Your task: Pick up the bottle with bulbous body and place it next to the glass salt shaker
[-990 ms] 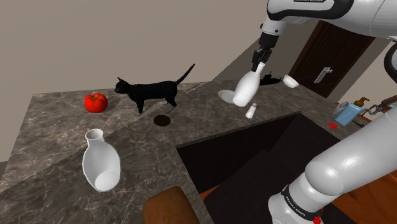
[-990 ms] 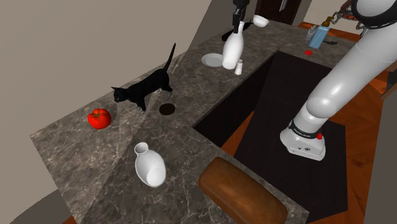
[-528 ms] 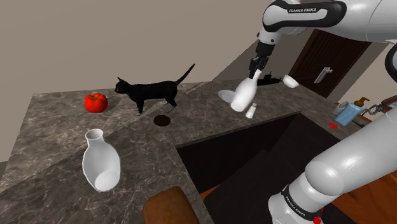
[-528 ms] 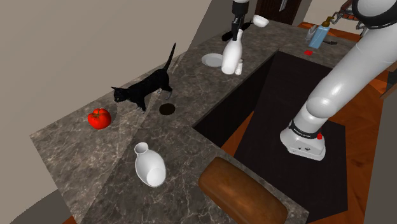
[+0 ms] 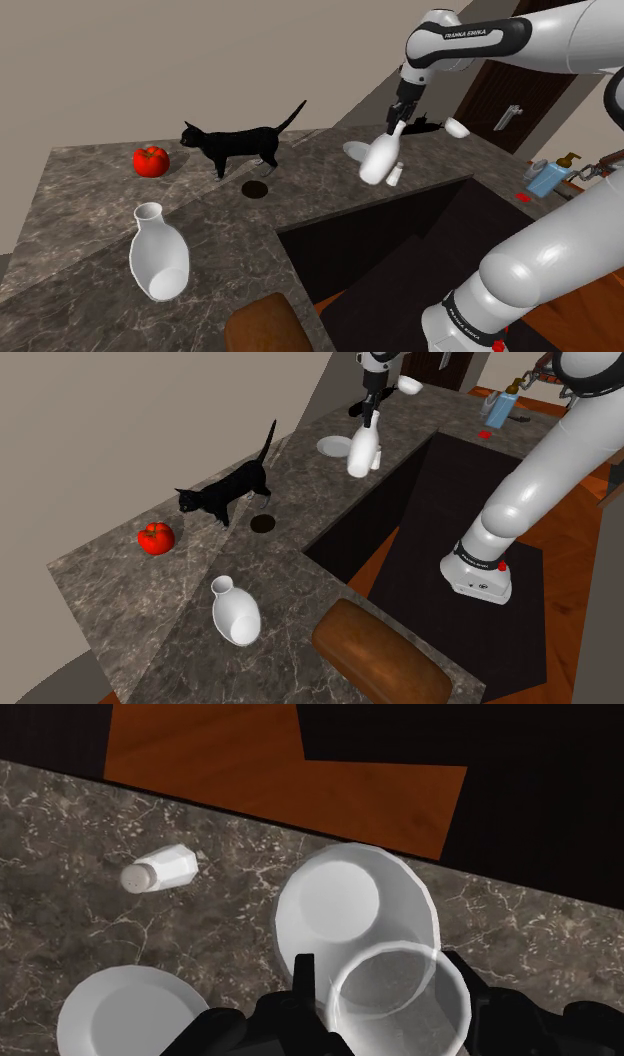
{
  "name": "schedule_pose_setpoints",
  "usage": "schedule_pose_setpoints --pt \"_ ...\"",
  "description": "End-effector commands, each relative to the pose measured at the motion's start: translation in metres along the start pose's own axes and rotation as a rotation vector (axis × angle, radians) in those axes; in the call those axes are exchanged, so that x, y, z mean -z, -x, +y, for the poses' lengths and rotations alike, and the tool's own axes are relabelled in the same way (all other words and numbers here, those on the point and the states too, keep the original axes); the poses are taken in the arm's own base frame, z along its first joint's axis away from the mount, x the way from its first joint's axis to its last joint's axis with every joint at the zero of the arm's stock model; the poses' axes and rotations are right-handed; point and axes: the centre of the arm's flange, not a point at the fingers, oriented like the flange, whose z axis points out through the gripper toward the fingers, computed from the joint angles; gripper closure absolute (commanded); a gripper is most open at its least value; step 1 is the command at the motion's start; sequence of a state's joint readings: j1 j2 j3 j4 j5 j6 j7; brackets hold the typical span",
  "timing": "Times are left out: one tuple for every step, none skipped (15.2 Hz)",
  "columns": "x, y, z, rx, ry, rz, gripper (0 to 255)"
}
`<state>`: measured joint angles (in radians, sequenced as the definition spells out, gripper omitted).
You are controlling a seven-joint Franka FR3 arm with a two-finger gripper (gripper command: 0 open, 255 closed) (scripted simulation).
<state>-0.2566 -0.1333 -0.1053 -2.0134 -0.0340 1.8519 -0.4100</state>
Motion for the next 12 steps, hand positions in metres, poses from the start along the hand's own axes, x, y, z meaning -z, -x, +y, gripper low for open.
schedule_pose_setpoints --pt "-0.01 -0.002 -0.001 0.0 0.0 0.001 255" --pt "-0.016 -0.002 -0.001 0.0 0.0 0.001 255" --pt "-0.021 -0.002 -0.001 0.0 0.0 0.001 255" --pt "-0.026 -0.002 -0.001 0.0 0.0 0.001 255" --pt "-0.031 -0.002 -0.001 0.0 0.0 0.001 255" --pt "-0.037 -0.003 -0.001 0.0 0.0 0.001 255" --pt "-0.042 -0.003 -0.001 0.0 0.0 0.001 255" --pt "-0.047 -0.003 -0.001 0.0 0.0 0.001 255" --pt "-0.052 -0.003 -0.001 0.0 0.0 0.001 255" --pt "-0.058 -0.003 -0.001 0.0 0.0 0.001 255" --pt "-0.063 -0.003 -0.001 0.0 0.0 0.001 255" --pt "-0.068 -0.004 -0.001 0.0 0.0 0.001 255"
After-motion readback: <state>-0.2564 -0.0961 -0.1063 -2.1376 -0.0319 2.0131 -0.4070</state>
